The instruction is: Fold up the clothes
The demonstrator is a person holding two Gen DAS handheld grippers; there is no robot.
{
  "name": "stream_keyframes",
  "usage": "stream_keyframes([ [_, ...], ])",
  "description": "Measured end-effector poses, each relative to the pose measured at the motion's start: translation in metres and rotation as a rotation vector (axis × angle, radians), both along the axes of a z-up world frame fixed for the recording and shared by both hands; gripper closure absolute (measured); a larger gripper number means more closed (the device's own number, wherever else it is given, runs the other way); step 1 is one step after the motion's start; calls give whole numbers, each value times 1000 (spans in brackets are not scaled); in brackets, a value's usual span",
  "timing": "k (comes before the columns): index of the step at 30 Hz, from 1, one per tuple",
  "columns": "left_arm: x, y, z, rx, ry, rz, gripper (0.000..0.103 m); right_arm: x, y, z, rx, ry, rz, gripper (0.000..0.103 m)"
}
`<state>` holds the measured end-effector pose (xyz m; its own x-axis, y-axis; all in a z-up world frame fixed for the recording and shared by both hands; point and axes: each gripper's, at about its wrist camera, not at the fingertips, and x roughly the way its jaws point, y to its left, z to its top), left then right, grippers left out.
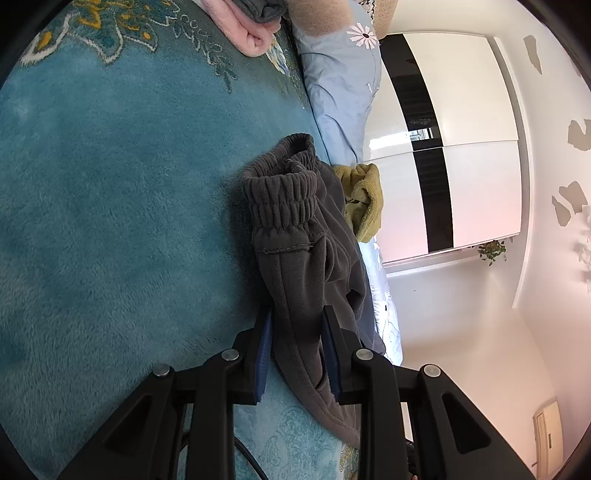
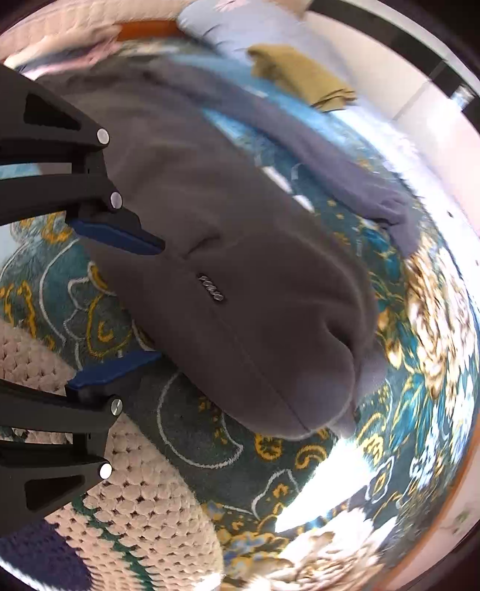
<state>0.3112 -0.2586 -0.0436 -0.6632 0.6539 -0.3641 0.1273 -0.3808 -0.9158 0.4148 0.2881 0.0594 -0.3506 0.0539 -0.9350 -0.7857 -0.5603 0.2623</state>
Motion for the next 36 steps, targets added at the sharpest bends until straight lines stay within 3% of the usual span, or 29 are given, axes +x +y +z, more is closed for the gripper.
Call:
stream_keyframes([
  [8,1,2,1,4,-3,2,76,-14,-8,-6,-8,-37,34,44],
  [15,1,0,0,9,-3,0,76,-1,16,1,-32,192,-114,44],
  [22,-1,1,1,-11,1,-5,76,-4,15,-6,10,161,-79,48],
  [23,-2,1,2,-17,2,-6,76,-7,16,-5,23,160,-64,57],
  [24,-2,1,2,-24,3,-4,76,-8,19,-3,35,159,-50,73],
  [27,-5,2,6,-61,9,-5,78,-11,26,-7,26,157,-24,91],
  [31,-11,7,11,-121,12,-9,80,-13,30,-10,-11,187,-3,95],
  [33,-12,7,13,-136,13,-1,94,-11,32,-3,-34,246,4,98],
  [36,-4,6,21,-154,47,23,98,-5,32,19,-22,357,30,98],
])
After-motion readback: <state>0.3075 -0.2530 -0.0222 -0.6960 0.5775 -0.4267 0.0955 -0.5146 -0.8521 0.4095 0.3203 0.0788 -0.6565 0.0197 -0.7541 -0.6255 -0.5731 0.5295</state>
